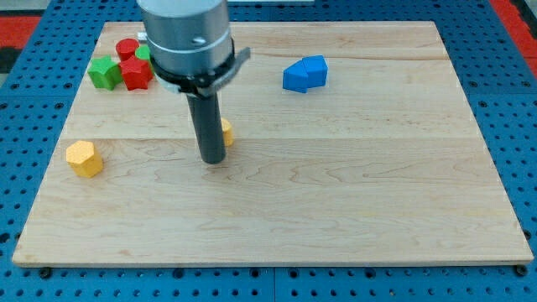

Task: Move the yellow heart to the blue triangle and blue cube

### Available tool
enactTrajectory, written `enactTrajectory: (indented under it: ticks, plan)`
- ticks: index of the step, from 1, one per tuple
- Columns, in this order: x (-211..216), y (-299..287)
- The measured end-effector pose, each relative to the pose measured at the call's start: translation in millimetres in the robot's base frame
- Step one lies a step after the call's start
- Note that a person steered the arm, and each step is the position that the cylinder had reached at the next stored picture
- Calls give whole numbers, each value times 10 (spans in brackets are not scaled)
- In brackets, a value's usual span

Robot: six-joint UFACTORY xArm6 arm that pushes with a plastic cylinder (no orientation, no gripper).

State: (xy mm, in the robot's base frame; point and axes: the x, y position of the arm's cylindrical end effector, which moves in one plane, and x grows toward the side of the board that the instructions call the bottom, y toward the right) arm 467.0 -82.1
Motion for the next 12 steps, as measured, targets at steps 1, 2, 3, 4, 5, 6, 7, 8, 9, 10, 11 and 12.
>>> enactTrajectory:
  ticks: [1,2,3,4,5,6,7,8,9,10,11,12]
  plan:
    - [-257,-15]
    - [-246,419]
    - [-244,869]
    - [-188,860]
    - [165,617]
    - [184,25]
    - [-86,-440]
    - [-443,-336]
    - [-314,91]
    - [0,637]
    - [-45,1107]
    - [-159,1151]
